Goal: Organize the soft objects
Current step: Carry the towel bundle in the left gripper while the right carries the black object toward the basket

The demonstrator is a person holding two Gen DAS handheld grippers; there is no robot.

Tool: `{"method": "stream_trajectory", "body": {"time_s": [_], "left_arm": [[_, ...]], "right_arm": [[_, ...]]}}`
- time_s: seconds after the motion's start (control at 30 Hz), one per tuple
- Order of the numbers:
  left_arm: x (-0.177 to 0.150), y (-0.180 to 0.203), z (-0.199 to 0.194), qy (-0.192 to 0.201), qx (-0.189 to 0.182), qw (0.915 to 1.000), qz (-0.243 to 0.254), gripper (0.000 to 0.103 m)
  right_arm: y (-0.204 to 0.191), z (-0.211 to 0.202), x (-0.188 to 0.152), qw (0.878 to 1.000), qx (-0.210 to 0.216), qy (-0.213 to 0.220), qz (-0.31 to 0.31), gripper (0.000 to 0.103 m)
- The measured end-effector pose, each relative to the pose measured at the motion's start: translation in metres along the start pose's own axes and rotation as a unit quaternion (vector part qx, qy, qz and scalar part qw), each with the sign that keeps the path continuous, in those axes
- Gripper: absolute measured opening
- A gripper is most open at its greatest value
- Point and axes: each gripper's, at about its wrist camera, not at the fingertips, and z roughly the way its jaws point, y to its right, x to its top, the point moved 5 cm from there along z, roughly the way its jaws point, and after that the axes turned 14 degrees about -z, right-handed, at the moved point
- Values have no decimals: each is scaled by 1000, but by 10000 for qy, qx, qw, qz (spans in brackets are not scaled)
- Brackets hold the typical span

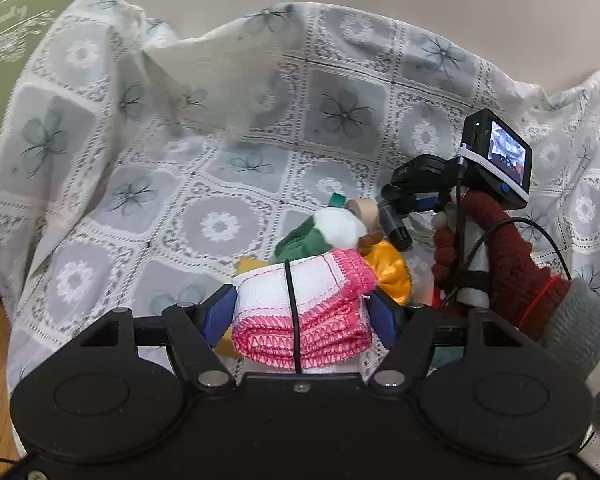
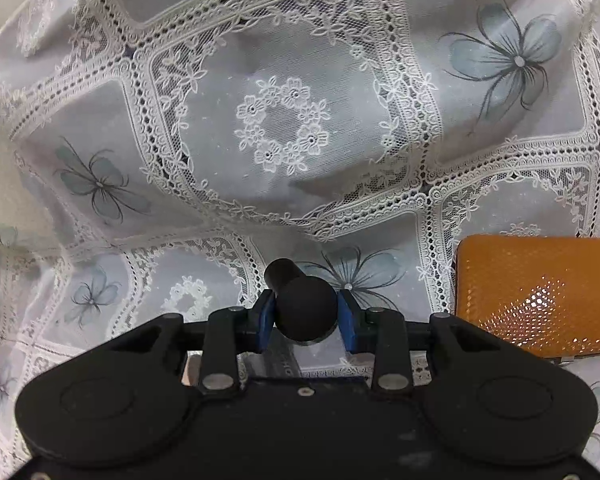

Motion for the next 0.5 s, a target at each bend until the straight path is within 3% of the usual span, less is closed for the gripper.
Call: {"method": "stream_trajectory", "body": {"time_s": [0.23,0.5], "left_arm": [[-3,-9,-5,36,39,10000,-2,65],[-7,-4,-13,-24,-94,9999,77,65]], "right_arm": [[-7,-20,3,9993,-161,32,-341,33],[16,-107,-14,9990,92,376,-244,33]]}}
